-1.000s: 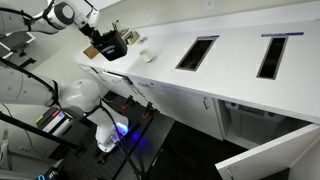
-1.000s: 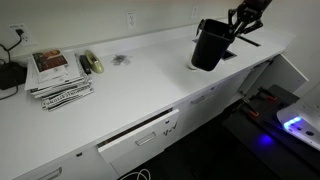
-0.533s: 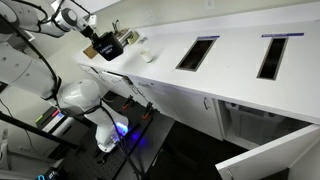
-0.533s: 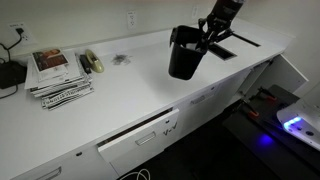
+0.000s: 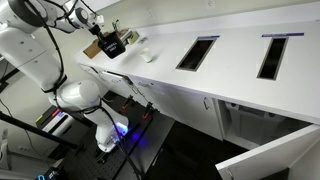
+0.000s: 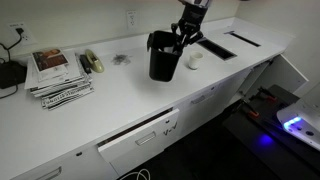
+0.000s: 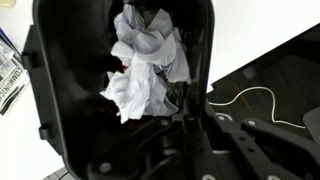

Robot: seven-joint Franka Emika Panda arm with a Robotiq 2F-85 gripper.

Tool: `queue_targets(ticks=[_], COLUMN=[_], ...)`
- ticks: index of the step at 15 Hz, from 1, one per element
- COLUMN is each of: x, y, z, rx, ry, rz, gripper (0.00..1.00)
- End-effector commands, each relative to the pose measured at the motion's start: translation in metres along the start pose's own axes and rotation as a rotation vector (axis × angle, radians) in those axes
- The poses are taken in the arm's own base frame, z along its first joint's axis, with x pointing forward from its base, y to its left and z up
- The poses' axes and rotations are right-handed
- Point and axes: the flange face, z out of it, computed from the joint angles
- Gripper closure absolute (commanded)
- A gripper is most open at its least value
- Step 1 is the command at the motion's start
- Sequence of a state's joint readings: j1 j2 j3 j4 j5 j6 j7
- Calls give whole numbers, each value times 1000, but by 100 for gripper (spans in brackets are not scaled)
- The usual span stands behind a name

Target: Move the waste basket to the left side of the desk

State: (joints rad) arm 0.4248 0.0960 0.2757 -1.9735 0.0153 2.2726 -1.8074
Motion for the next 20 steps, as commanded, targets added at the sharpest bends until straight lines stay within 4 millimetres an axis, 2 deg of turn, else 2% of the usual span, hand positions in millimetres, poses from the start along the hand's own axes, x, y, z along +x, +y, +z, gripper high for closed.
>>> queue_targets(ticks=[1, 3, 4, 5, 8, 11, 16, 20], x=[-2, -3, -8, -15, -34, -44, -45, -37], y=[5, 8, 12, 22, 41, 60, 89, 101], z=[3, 5, 8, 13, 34, 57, 78, 94], rx=[1, 0, 8, 10, 64, 96, 64, 79], ry=[4, 7, -9, -9, -63, -65, 26, 34], rz=[-1, -6, 3, 0, -16, -49, -72, -92], gripper=[91, 91, 98, 98, 98, 98, 98, 98])
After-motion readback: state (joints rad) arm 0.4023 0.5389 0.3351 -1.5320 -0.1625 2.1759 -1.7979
